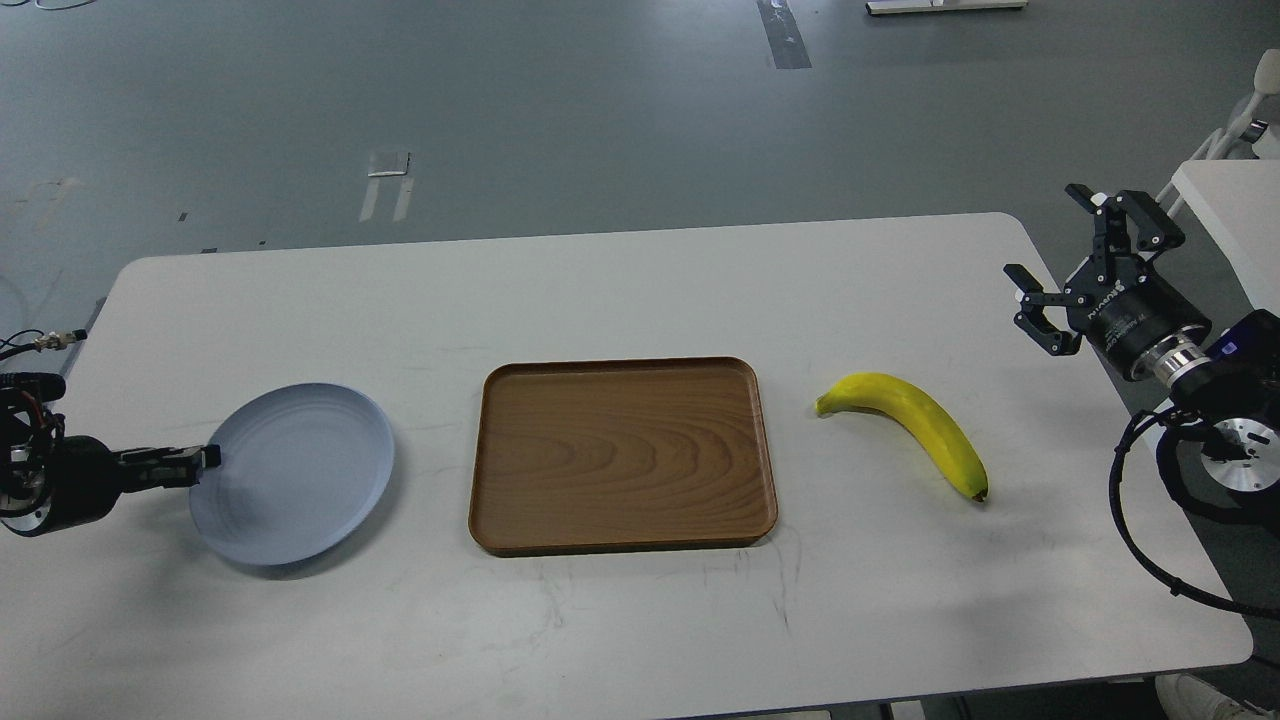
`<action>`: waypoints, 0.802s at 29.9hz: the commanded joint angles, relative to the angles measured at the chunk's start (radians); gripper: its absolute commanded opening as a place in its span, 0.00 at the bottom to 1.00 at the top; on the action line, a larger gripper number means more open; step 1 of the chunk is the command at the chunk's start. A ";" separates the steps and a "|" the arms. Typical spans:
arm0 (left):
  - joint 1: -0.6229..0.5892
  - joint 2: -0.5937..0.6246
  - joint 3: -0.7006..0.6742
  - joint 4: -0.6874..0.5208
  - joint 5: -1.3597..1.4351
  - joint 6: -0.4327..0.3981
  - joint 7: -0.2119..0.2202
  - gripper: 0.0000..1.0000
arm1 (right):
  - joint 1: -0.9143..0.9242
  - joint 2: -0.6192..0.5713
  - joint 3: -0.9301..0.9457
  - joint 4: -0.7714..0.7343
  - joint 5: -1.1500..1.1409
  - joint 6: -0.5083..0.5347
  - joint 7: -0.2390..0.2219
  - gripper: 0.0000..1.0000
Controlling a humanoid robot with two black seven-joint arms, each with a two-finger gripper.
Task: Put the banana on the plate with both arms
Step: 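Lower the left gripper to the blue plate rim and grasp it, then lift the blue plate with the left gripper and lower it onto the tray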
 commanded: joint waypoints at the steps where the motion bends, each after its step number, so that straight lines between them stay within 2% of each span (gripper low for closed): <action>1: -0.016 0.003 -0.004 -0.002 -0.007 -0.003 0.000 0.00 | 0.002 -0.004 0.000 0.000 0.000 0.000 0.000 1.00; 6: -0.102 0.004 0.001 -0.038 -0.081 -0.037 0.000 0.00 | 0.002 -0.007 0.000 0.000 0.000 0.000 0.000 1.00; 11: -0.243 0.003 0.001 -0.155 -0.084 -0.127 0.000 0.00 | 0.004 -0.007 0.002 0.000 0.000 0.000 0.000 1.00; 14: -0.286 -0.006 0.002 -0.210 -0.082 -0.132 0.000 0.00 | 0.004 -0.009 0.002 -0.002 0.000 0.000 0.000 1.00; 21: -0.343 -0.164 0.025 -0.226 -0.064 -0.144 0.030 0.00 | -0.007 -0.017 0.005 -0.005 0.000 0.000 0.000 1.00; 24: -0.362 -0.242 0.069 -0.206 -0.061 -0.144 0.070 0.00 | -0.009 -0.035 0.005 -0.005 0.000 0.000 0.000 1.00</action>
